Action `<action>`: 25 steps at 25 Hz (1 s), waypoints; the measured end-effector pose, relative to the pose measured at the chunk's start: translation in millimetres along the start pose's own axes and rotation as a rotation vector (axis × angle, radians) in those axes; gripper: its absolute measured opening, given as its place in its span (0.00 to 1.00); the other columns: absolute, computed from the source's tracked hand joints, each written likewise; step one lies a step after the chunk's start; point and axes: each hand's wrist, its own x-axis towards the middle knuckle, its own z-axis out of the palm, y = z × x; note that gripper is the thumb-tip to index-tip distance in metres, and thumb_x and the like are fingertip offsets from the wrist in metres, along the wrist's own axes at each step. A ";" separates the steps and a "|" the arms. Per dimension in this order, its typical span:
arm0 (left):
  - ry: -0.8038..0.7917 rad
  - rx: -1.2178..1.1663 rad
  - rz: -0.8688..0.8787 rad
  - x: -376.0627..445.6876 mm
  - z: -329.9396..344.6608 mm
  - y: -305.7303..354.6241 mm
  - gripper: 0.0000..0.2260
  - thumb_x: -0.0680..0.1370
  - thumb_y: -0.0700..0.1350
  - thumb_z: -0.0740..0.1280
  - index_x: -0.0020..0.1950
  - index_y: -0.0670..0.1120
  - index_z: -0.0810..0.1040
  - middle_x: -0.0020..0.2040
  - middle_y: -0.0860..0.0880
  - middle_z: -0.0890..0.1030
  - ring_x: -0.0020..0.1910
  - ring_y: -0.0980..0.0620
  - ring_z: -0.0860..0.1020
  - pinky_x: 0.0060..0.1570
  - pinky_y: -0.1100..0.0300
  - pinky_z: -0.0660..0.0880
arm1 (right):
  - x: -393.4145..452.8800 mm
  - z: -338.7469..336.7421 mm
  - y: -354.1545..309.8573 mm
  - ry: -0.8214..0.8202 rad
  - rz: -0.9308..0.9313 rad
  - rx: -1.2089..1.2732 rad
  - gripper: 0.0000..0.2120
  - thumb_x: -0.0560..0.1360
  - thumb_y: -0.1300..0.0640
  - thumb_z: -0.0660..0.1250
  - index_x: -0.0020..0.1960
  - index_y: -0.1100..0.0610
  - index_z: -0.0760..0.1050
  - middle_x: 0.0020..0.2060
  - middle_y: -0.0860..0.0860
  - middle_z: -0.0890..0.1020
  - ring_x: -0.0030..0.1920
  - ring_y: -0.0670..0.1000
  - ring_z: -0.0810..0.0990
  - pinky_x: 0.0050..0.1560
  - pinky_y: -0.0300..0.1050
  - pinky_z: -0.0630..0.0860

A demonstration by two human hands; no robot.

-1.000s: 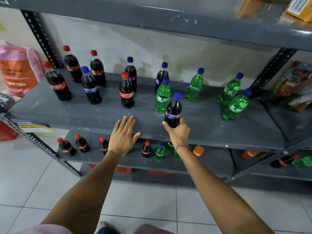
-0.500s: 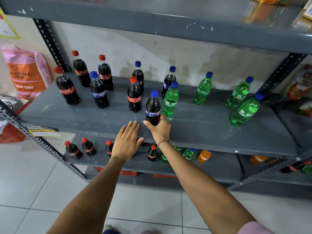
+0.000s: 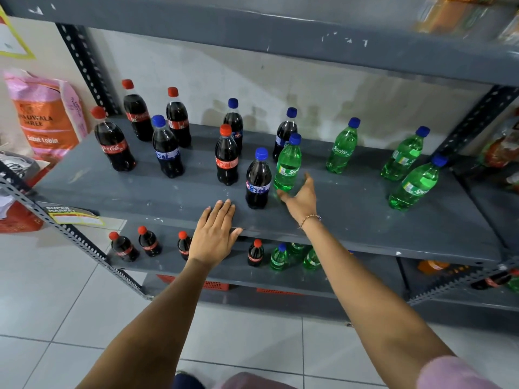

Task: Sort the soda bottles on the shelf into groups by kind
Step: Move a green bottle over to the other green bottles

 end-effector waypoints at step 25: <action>0.012 -0.021 -0.020 -1.1 -0.9 3.0 0.30 0.81 0.59 0.43 0.69 0.40 0.70 0.69 0.42 0.72 0.70 0.43 0.67 0.70 0.49 0.56 | 25.6 -80.5 46.4 0.346 0.013 -0.082 0.24 0.65 0.58 0.75 0.58 0.62 0.71 0.53 0.60 0.82 0.55 0.59 0.79 0.56 0.48 0.73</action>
